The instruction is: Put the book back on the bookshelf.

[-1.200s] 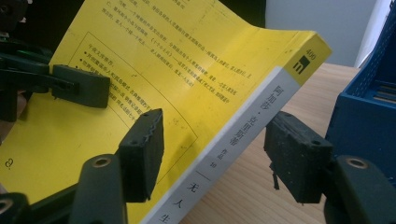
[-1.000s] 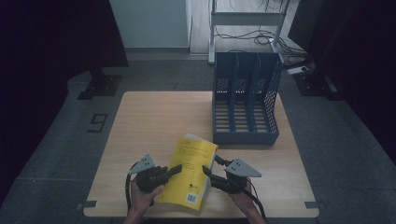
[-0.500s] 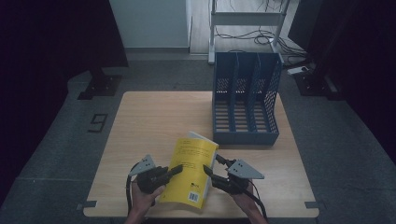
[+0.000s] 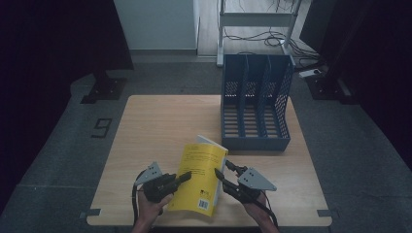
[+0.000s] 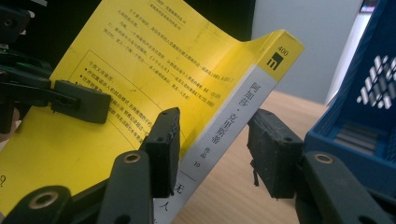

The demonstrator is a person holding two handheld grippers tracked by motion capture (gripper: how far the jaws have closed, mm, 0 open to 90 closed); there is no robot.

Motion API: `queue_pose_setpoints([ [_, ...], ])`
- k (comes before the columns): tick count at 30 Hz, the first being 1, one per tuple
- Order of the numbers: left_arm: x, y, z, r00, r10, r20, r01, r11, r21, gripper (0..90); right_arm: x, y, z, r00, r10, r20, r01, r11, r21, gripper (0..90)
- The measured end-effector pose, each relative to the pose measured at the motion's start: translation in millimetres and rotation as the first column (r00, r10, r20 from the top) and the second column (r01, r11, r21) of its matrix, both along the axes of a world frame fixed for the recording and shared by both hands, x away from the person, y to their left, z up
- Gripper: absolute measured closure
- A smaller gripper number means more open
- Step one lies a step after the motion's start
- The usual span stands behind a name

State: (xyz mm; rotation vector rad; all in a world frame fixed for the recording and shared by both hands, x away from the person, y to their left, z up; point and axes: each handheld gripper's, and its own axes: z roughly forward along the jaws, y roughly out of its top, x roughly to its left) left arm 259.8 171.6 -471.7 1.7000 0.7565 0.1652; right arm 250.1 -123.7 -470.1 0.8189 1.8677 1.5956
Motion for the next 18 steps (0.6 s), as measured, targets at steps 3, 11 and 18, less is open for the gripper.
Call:
queue_pose_setpoints([
  [3, 0.1, -1.4, -1.0, 1.0, -0.007, 0.0, 0.007, 1.0, 0.004, 86.5, -0.3, -2.1, 2.4, 0.9999, 0.006, 0.008, -0.006, 1.0, -0.008, 53.4],
  [11, 5.1, -4.1, -7.0, 0.9994, -0.027, -0.023, 0.028, 0.9988, 0.04, 82.6, 4.2, -2.3, -3.3, 0.9999, -0.016, 0.007, 0.016, 0.999, -0.037, 54.5],
  [18, 6.8, -2.4, -7.6, 0.9994, -0.026, -0.021, 0.027, 0.9982, 0.054, 77.8, 5.2, -3.6, -4.1, 0.9999, -0.004, 0.014, 0.005, 0.999, -0.046, 55.5],
])
